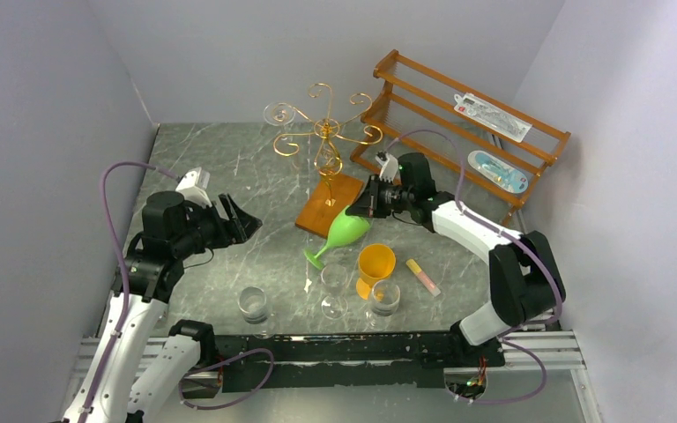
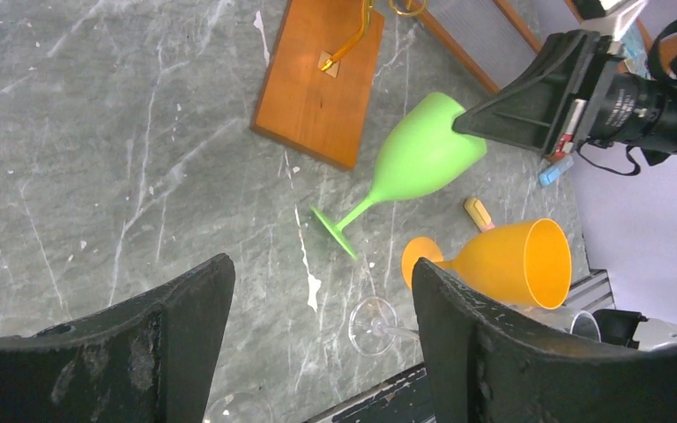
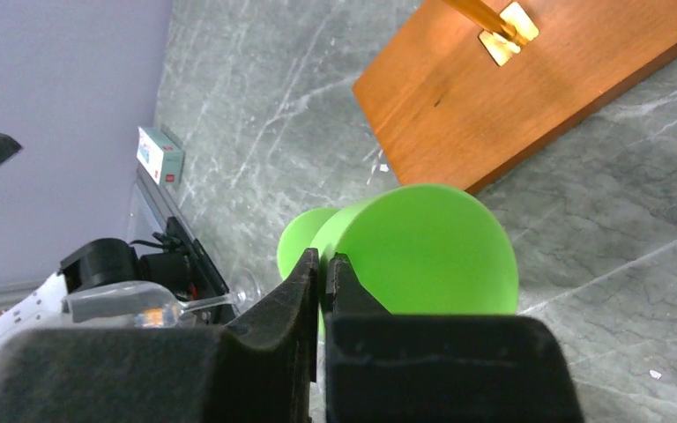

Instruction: Place the wine glass upside down on the wine glass rack

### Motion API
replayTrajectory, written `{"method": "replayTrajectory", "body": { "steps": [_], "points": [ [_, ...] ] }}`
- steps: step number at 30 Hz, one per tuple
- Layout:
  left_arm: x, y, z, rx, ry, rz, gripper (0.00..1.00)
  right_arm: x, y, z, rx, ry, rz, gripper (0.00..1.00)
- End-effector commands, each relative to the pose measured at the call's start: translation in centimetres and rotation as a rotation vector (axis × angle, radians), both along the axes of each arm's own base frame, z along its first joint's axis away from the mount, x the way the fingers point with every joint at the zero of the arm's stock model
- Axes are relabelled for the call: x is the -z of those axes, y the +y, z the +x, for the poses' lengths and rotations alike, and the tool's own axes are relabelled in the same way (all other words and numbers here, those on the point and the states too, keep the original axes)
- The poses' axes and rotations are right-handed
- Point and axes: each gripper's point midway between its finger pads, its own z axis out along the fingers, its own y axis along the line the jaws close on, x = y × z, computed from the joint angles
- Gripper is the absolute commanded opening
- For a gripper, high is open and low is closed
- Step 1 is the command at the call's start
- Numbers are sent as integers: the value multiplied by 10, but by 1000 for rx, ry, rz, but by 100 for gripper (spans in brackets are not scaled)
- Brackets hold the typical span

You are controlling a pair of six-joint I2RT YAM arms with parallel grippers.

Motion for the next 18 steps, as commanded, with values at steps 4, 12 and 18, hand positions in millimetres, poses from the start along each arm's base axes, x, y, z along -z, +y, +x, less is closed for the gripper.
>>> {"method": "replayTrajectory", "body": {
  "steps": [4,12,18],
  "points": [
    [-10,3,-7,-29,12,-18,79,-56,-7,-10,38,-143,86,0],
    [-31,0,-11,-28,-22,-65,89,-124,-33,-43,102,-404,152,0],
    [-49,-5,-13,-41,-28,-139,96,-155,-40,-62,89,-503,176,0]
  ]
}}
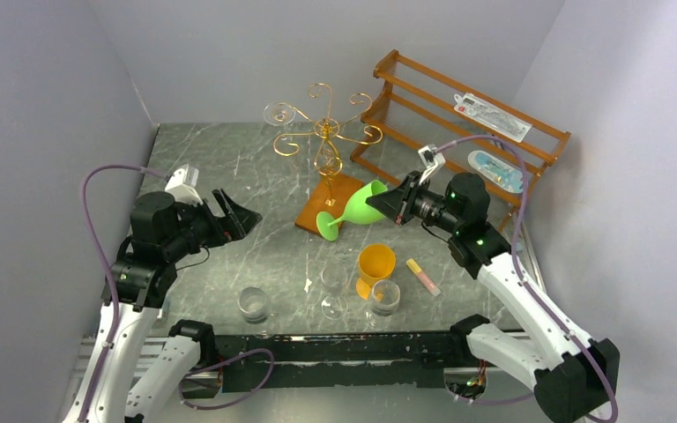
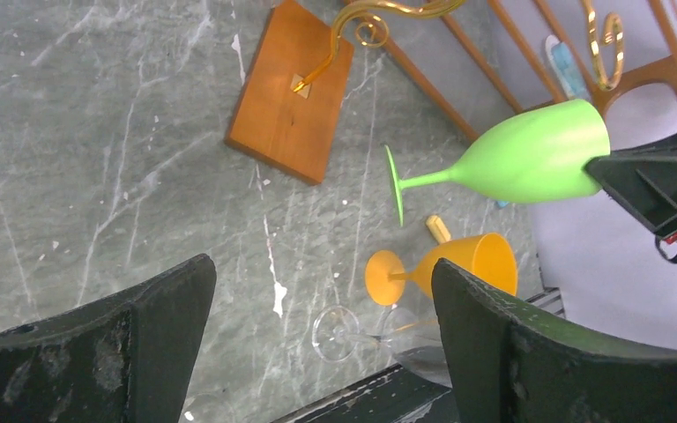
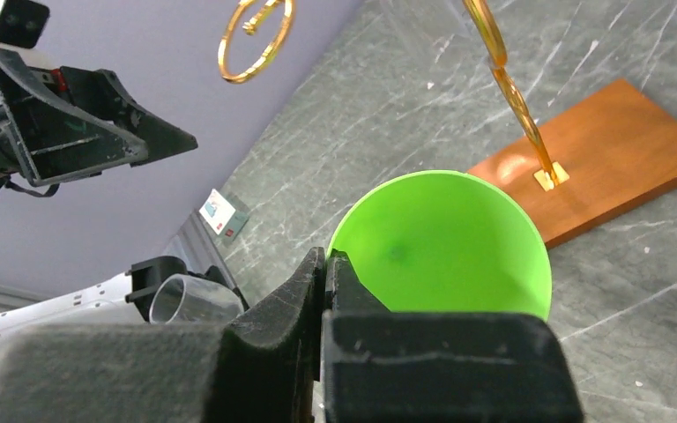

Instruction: Place the wine glass upside down on the wine glass rack

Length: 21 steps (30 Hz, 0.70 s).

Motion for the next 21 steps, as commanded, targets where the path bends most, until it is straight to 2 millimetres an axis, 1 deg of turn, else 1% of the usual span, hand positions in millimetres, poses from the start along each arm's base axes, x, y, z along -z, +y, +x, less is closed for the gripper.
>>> {"method": "replayTrajectory", "body": {
  "steps": [1,5,9,12,16,17,19,21],
  "points": [
    [-26,-6,-6,-7,-15,-88,97,-17,-5,-10,2,-83,-1,0],
    [-39,-7,-9,-24,-35,-143,96,-35,-3,-25,-22,-192,-10,0],
    [-50,-2,-11,-74,-54,-183,97,-57,8,-46,-76,-291,3,0],
    [-55,3,-13,-115,-53,-210,97,-69,23,-61,-120,-336,2,0],
    [-61,8,-17,-181,-33,-272,97,-87,50,-84,-193,-385,34,0],
    [-64,9,-19,-194,-30,-296,97,-92,58,-92,-217,-403,43,0],
    [-70,12,-23,-230,-27,-345,96,-101,68,-96,-212,-440,51,0],
    [-75,18,-28,-278,-20,-385,97,-111,77,-106,-220,-471,67,0]
  ]
}}
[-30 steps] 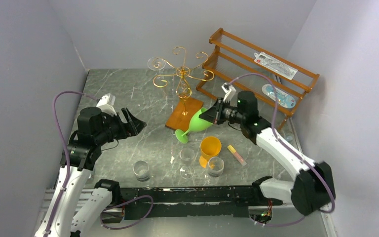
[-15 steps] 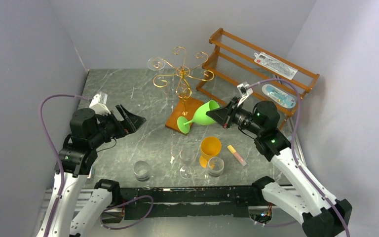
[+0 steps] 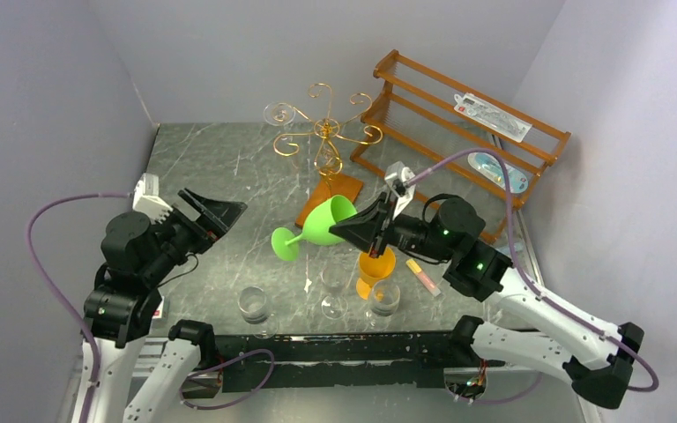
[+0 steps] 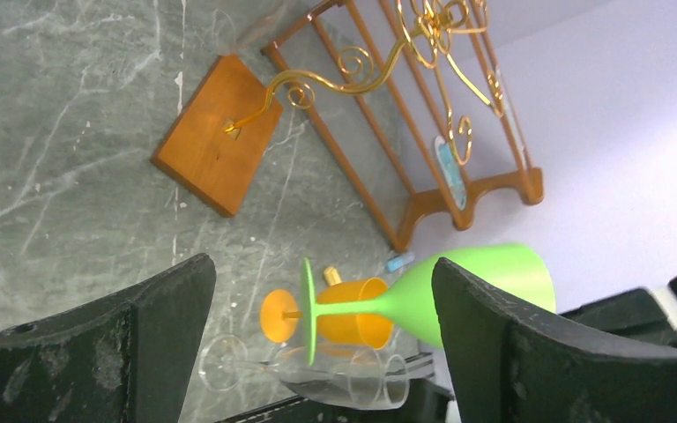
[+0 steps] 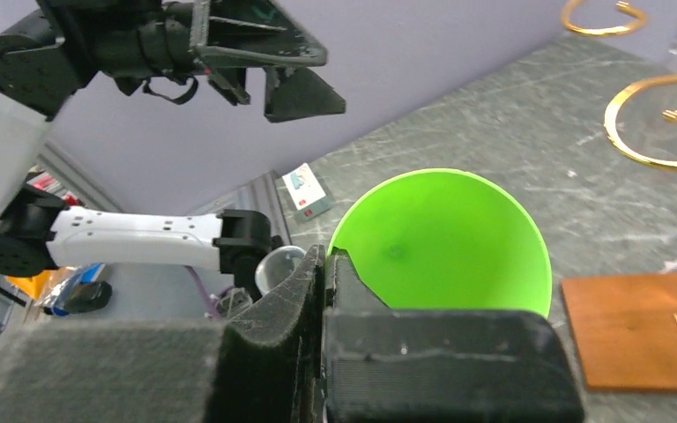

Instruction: Place the wine glass upside down on the wine glass rack

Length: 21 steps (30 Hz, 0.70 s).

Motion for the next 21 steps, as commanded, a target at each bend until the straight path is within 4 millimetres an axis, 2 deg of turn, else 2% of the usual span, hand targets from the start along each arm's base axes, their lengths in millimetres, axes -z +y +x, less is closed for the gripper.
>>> {"method": "replayTrajectory", "body": {
  "steps": [1,7,11,16,19,21],
  "points": [
    [-20,16,-12,-137,21,-130,97,-40,12,-5,53,-125,75,0],
    [-28,54,-33,-369,18,-248,95,-56,34,-15,69,-201,97,0],
    [-48,65,-48,-407,-68,-320,89,-65,54,-17,103,-262,109,0],
    [-64,58,-51,-378,-77,-400,80,-84,72,-11,215,-352,170,0],
    [-70,45,-45,-321,-55,-476,80,-91,87,-11,248,-413,187,0],
    [-71,34,-38,-275,-32,-531,84,-95,96,-10,275,-440,199,0]
  ]
}}
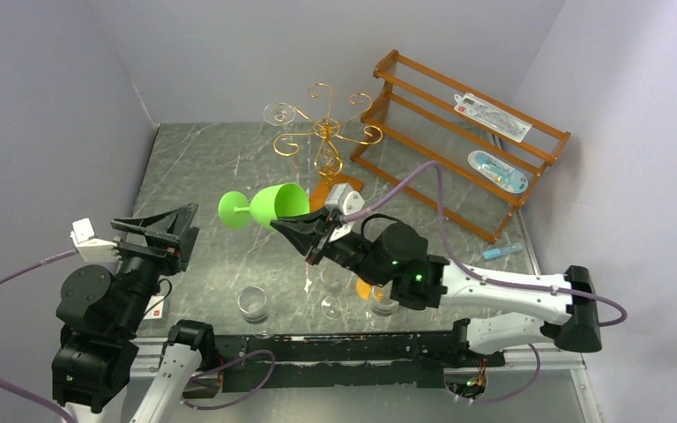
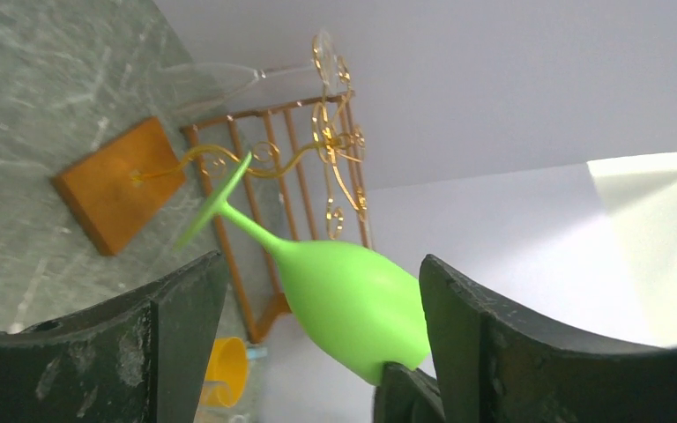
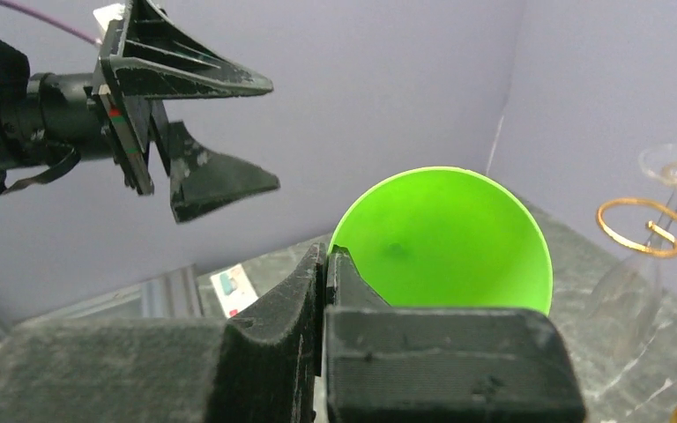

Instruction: Place the wine glass upside down on the wine glass rack

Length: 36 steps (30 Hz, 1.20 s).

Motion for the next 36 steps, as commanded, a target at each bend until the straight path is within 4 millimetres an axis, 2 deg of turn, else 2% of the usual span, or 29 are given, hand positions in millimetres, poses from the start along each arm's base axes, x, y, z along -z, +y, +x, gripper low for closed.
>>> {"method": "replayTrajectory", "body": {
  "steps": [1,5,8,12,15,18,23,31,32,33,36],
  "points": [
    [-8,-24,14,108,1,-145,87,-54,2,10,136,-132,162,0],
    [-3,-38,30,165,27,-219,90,-60,7,6,144,-157,223,0],
    [-7,-46,41,199,9,-267,81,-59,14,3,126,-160,244,0],
    [-17,-43,52,174,-21,-316,77,-56,20,-2,97,-125,269,0],
    [-26,-39,59,145,-47,-346,71,-55,22,-3,82,-105,285,0],
    [-37,-39,67,143,-73,-380,70,-56,21,-6,66,-96,317,0],
    [-32,-49,81,185,-39,-434,62,-54,25,-12,24,-98,344,0],
    [-54,-40,84,153,-129,-459,22,-42,32,-17,-8,-100,320,0],
    [-56,-40,84,154,-141,-454,11,-41,33,-17,-11,-98,315,0],
    [-59,-40,83,155,-154,-445,6,-38,34,-17,-14,-94,302,0],
    [-64,-37,82,136,-193,-382,5,-29,37,-19,-34,-71,270,0]
  ]
}}
